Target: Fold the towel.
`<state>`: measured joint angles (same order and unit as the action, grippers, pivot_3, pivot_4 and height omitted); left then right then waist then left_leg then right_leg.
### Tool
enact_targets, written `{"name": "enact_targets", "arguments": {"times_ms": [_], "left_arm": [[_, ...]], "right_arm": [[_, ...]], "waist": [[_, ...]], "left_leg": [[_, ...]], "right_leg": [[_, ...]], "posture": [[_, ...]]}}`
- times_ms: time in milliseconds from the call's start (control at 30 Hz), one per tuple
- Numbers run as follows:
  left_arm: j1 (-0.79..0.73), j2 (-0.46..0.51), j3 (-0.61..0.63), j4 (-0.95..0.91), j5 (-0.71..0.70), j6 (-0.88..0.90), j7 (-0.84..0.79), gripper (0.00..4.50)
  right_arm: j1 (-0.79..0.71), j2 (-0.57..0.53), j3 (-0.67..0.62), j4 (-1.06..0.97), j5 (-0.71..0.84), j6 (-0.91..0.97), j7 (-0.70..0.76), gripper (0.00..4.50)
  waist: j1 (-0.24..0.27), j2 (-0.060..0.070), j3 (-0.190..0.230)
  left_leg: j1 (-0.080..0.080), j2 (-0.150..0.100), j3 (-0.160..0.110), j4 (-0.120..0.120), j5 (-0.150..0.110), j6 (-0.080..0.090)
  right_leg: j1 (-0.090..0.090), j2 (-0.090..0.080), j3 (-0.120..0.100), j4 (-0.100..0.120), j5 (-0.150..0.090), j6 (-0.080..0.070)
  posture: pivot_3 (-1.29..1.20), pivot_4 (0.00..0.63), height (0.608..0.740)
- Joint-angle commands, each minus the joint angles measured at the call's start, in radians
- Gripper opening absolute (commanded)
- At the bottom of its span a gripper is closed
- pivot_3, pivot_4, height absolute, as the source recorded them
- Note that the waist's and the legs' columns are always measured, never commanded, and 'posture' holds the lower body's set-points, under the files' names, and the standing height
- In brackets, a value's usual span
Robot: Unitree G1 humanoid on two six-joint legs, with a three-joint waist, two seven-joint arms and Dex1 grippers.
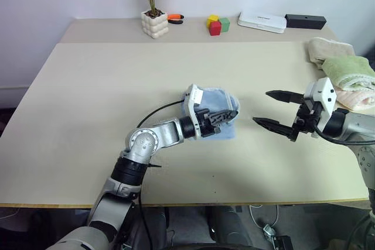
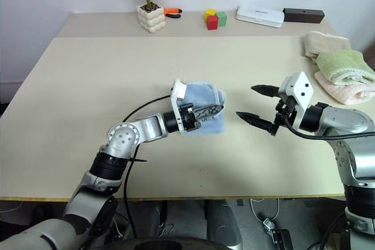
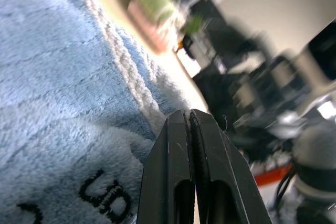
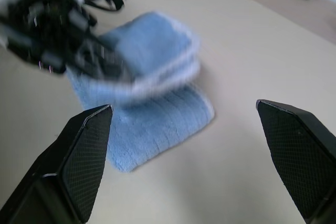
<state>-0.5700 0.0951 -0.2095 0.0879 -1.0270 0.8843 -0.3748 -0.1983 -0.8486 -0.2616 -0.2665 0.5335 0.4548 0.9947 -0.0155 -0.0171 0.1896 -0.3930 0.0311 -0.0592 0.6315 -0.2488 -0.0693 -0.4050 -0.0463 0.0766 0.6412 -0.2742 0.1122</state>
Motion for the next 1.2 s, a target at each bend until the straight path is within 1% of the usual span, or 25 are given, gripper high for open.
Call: {"name": "enact_targets", "arguments": {"times_ms": [33, 133, 167, 200, 233, 267, 400, 567, 733, 833, 867, 900, 967, 1000, 1033, 1100, 1133, 1167, 1200], "left_arm": [[-0.015, -0.028, -0.005, 0.008, 0.071, -0.02, -0.055, 0.9], [-0.019, -0.05, 0.006, 0.027, 0.119, -0.034, -0.081, 2.37], [-0.022, -0.054, 0.006, 0.028, 0.132, -0.036, -0.096, 2.96], [-0.021, -0.056, 0.005, 0.022, 0.141, -0.033, -0.111, 3.41], [-0.02, -0.059, 0.003, 0.014, 0.149, -0.031, -0.124, 3.98], [-0.016, -0.048, -0.007, -0.009, 0.156, -0.027, -0.156, 4.41], [0.001, 0.016, -0.038, -0.106, 0.181, -0.019, -0.28, 4.46], [-0.029, 0.059, 0.039, -0.174, 0.134, 0.002, -0.344, 4.46], [-0.053, 0.075, 0.159, -0.182, 0.153, -0.033, -0.277, 4.46], [-0.036, 0.081, 0.262, -0.191, 0.139, -0.045, -0.201, 4.46], [-0.022, 0.077, 0.298, -0.186, 0.159, -0.067, -0.15, 4.46], [-0.009, 0.072, 0.327, -0.178, 0.184, -0.089, -0.101, 4.23], [0.014, 0.064, 0.355, -0.181, 0.242, -0.153, -0.035, 3.69], [0.027, 0.057, 0.366, -0.196, 0.238, -0.158, -0.018, 3.27], [0.036, 0.049, 0.373, -0.211, 0.236, -0.162, 0.003, 2.78], [0.05, 0.025, 0.375, -0.235, 0.251, -0.187, 0.039, 1.67], [0.054, 0.015, 0.371, -0.244, 0.255, -0.191, 0.051, 1.26], [0.057, 0.003, 0.368, -0.249, 0.257, -0.192, 0.065, 0.68], [0.059, -0.015, 0.361, -0.246, 0.266, -0.203, 0.075, 0.21]], "right_arm": [[-0.004, -0.016, -0.039, -0.034, 0.013, -0.002, -0.012, 4.5], [-0.01, -0.015, -0.028, -0.03, 0.006, -0.007, -0.017, 4.5], [-0.016, -0.014, -0.023, -0.026, 0.003, -0.009, -0.018, 4.5], [-0.024, -0.012, -0.017, -0.021, 0.0, -0.011, -0.02, 4.5], [-0.031, -0.01, -0.011, -0.018, -0.002, -0.013, -0.022, 4.5], [-0.038, -0.008, -0.005, -0.015, -0.004, -0.014, -0.023, 4.5], [-0.066, -0.003, 0.012, 0.002, -0.012, -0.019, -0.022, 4.5], [-0.12, 0.019, 0.044, 0.05, -0.039, -0.052, -0.031, 4.5], [-0.177, 0.071, 0.052, 0.076, -0.034, -0.041, -0.081, 4.5], [-0.213, 0.174, 0.045, 0.073, -0.028, -0.008, -0.219, 4.5], [-0.215, 0.231, 0.061, 0.065, -0.055, 0.001, -0.303, 4.5], [-0.212, 0.284, 0.073, 0.052, -0.073, 0.008, -0.369, 4.5], [-0.209, 0.375, 0.076, 0.019, -0.077, 0.045, -0.484, 3.96], [-0.215, 0.421, 0.074, 0.002, -0.08, 0.062, -0.547, 3.67], [-0.222, 0.464, 0.071, -0.014, -0.08, 0.08, -0.606, 3.22], [-0.231, 0.548, 0.079, -0.049, -0.097, 0.116, -0.726, 2.15], [-0.229, 0.576, 0.09, -0.065, -0.109, 0.128, -0.765, 1.77], [-0.221, 0.6, 0.11, -0.083, -0.123, 0.136, -0.792, 1.19], [-0.204, 0.636, 0.136, -0.111, -0.124, 0.154, -0.821, 0.73]], "waist": [[0.0, 0.0, 0.0], [0.0, 0.0, 0.0], [0.0, 0.0, 0.0], [0.0, 0.0, 0.0], [-0.001, 0.0, 0.0], [-0.002, 0.0, 0.0], [-0.003, 0.0, 0.0], [-0.002, 0.0, 0.0], [-0.003, 0.0, 0.0], [-0.006, 0.0, 0.0], [-0.007, 0.0, 0.0], [-0.007, 0.0, 0.0], [-0.005, 0.0, 0.0], [-0.003, 0.0, 0.0], [-0.002, 0.0, 0.0], [0.005, 0.0, 0.001], [0.007, 0.0, 0.001], [0.007, 0.0, 0.001], [0.006, 0.0, 0.0]], "left_leg": [[0.0, 0.0, 0.0, 0.0, 0.0, 0.0], [0.0, 0.0, 0.0, 0.0, 0.0, 0.0], [0.0, 0.0, 0.0, 0.0, 0.0, 0.0], [0.0, 0.0, 0.0, 0.0, 0.0, 0.0], [0.0, 0.0, 0.0, 0.0, 0.0, 0.0], [0.0, 0.0, 0.0, 0.0, 0.0, 0.0], [0.0, 0.0, 0.0, -0.001, 0.0, 0.0], [0.0, 0.0, 0.0, 0.0, 0.0, 0.0], [0.0, 0.0, 0.0, -0.001, 0.0, 0.0], [0.0, 0.001, 0.0, -0.001, 0.0, 0.0], [0.0, 0.001, -0.001, -0.001, 0.0, 0.0], [0.0, 0.001, -0.001, -0.001, 0.0, 0.0], [0.001, 0.001, -0.001, -0.001, 0.0, 0.0], [0.0, 0.001, -0.001, -0.001, 0.0, 0.0], [0.0, 0.001, -0.001, -0.001, 0.001, -0.001], [-0.002, 0.0, -0.001, 0.0, 0.001, -0.002], [-0.003, 0.0, -0.001, 0.0, 0.002, -0.003], [-0.004, 0.0, -0.002, 0.0, 0.002, -0.003], [-0.005, 0.0, -0.002, 0.0, 0.002, -0.003]], "right_leg": [[0.0, 0.0, 0.0, 0.0, 0.0, 0.0], [0.0, 0.0, 0.0, -0.001, 0.0, 0.0], [0.0, 0.0, 0.0, -0.001, 0.0, 0.0], [0.0, 0.0, 0.0, -0.001, 0.0, 0.0], [0.0, 0.0, 0.0, -0.001, 0.0, 0.0], [0.0, 0.0, 0.0, -0.001, 0.0, 0.0], [0.0, 0.0, 0.0, -0.001, 0.0, 0.001], [0.0, 0.0, 0.0, -0.001, 0.0, 0.001], [0.0, 0.0, 0.0, -0.001, 0.001, 0.001], [0.0, 0.0, 0.0, -0.001, 0.002, 0.003], [0.0, 0.0, 0.0, -0.001, 0.002, 0.003], [0.0, 0.0, 0.0, 0.0, 0.002, 0.003], [0.0, 0.0, 0.0, 0.001, 0.002, 0.003], [-0.001, 0.0, 0.0, 0.001, 0.002, 0.004], [-0.001, 0.0, 0.0, 0.002, 0.002, 0.004], [-0.002, -0.001, 0.0, 0.003, 0.002, 0.004], [-0.003, -0.001, -0.001, 0.003, 0.002, 0.004], [-0.003, -0.001, -0.001, 0.003, 0.002, 0.004], [-0.003, -0.001, -0.002, 0.003, 0.002, 0.004]], "posture": [[0.0, 0.15, 0.74], [0.0, 0.15, 0.74], [0.0, 0.15, 0.74], [0.0, 0.15, 0.74], [0.0, 0.15, 0.74], [0.0, 0.15, 0.74], [0.0, 0.15, 0.74], [0.0, 0.15, 0.74], [0.0, 0.15, 0.74], [0.0, 0.15, 0.74], [0.0, 0.15, 0.74], [0.0, 0.15, 0.74], [0.0, 0.15, 0.74], [0.0, 0.15, 0.74], [0.0, 0.15, 0.74], [0.0, 0.15, 0.74], [0.0, 0.15, 0.74], [0.0, 0.15, 0.74], [0.0, 0.15, 0.74]]}}
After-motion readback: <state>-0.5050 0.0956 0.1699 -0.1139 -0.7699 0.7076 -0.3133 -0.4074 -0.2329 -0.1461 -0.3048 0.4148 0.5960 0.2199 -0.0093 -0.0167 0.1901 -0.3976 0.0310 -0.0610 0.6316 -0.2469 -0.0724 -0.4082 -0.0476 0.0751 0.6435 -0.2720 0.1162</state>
